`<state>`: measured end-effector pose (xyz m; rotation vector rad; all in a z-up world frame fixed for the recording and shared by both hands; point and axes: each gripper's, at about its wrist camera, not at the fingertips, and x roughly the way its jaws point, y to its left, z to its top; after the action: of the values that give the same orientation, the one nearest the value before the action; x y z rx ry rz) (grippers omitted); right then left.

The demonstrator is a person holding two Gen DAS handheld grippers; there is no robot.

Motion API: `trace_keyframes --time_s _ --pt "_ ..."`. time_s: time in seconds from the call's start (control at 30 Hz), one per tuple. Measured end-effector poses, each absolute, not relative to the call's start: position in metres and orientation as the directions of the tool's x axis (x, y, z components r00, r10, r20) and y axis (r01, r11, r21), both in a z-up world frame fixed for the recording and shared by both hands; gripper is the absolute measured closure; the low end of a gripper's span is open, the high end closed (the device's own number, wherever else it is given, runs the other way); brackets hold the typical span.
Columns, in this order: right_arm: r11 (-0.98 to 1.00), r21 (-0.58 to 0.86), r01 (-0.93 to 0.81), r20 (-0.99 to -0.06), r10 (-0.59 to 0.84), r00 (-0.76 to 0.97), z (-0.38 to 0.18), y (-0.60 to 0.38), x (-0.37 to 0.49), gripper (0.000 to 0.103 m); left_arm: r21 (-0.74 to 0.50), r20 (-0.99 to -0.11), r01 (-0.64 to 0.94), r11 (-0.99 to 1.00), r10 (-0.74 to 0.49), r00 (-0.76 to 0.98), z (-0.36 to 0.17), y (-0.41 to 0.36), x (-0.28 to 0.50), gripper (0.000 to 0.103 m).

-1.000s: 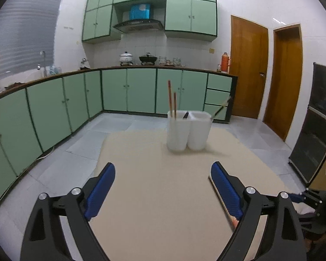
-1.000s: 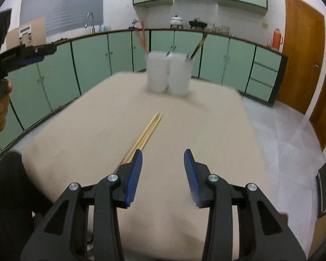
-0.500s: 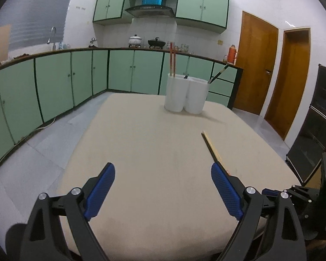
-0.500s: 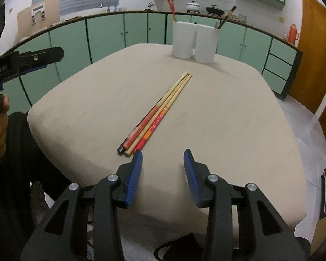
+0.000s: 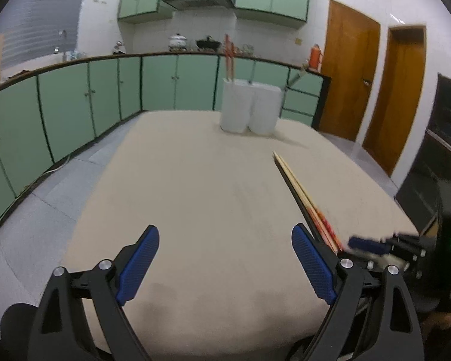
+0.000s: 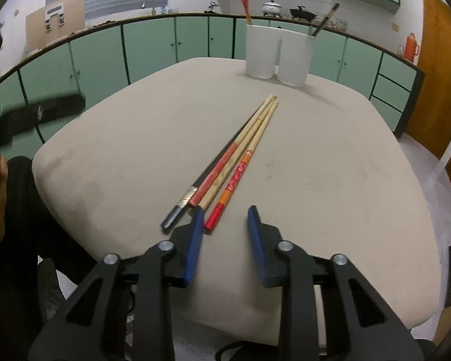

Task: Organize utensils
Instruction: 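Move both open tools back to the chopsticks on the table, then grasp the black chopstick with the left tool while the right tool grasps a red-patterned chopstick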

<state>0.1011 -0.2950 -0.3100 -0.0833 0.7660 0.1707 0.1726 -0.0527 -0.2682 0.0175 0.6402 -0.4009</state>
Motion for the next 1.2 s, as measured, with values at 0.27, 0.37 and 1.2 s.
trace_keyframes --time_s 0.27,0.37,1.2 --pt "0.989 -0.003 -0.148 -0.696 0.104 0.710 -0.310 -0.320 0.097 0.077 -0.049 -0.642 0.525 0.850 -0.430 0.635 -0.288 -0.106 0.161 0.016" --pt "0.992 0.034 -0.125 -0.698 0.114 0.707 -0.311 -0.332 0.101 0.077 -0.040 -0.659 0.561 0.827 -0.443 0.607 -0.295 -0.124 0.160 0.016" --pt "1.000 -0.027 -0.013 -0.671 -0.009 0.741 -0.316 -0.337 0.120 0.098 -0.019 -0.661 0.490 0.872 -0.378 0.649 -0.311 -0.125 0.177 0.096"
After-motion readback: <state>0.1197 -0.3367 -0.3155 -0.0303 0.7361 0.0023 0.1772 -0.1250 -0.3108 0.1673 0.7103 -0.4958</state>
